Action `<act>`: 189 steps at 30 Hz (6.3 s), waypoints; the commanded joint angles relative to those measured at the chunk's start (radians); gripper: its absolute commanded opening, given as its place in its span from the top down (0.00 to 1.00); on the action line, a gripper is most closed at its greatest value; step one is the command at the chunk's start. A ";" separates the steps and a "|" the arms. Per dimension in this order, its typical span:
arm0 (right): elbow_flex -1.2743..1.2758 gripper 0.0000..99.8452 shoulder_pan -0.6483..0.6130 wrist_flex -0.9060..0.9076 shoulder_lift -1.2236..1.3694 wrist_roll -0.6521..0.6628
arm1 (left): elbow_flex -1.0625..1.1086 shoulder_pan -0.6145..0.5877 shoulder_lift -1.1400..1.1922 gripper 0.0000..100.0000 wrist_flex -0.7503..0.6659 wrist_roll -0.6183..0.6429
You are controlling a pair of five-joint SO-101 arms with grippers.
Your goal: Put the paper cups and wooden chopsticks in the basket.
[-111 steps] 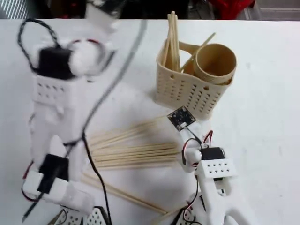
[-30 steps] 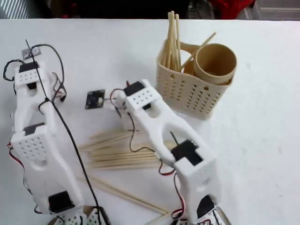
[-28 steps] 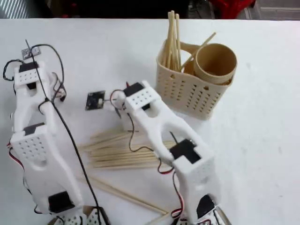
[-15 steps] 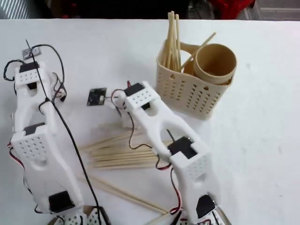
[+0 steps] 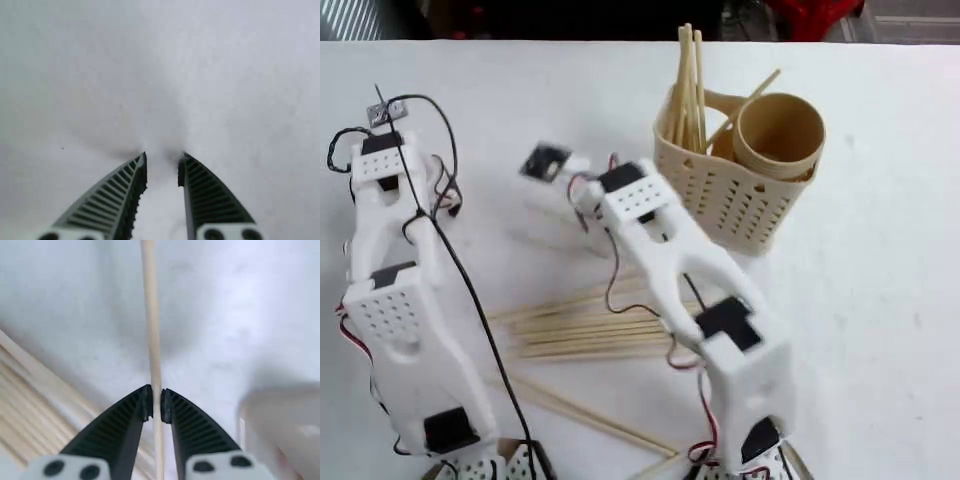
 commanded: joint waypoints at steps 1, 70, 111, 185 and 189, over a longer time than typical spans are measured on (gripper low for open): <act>-0.017 0.98 0.013 0.056 -0.255 -0.044 | -0.029 -0.004 -0.005 0.88 -0.020 0.011; 0.555 0.97 0.384 0.120 -1.193 -0.178 | -0.061 0.102 -0.036 0.88 0.015 -0.060; 1.378 0.98 0.384 -0.335 -1.190 -0.098 | 0.709 0.529 -0.478 0.84 -0.077 -1.040; 1.390 0.98 0.386 -0.351 -1.190 -0.097 | -0.370 0.783 -0.825 0.98 0.348 -0.453; 1.390 0.98 0.386 -0.351 -1.191 -0.097 | -0.334 0.881 -0.825 0.98 0.224 -0.364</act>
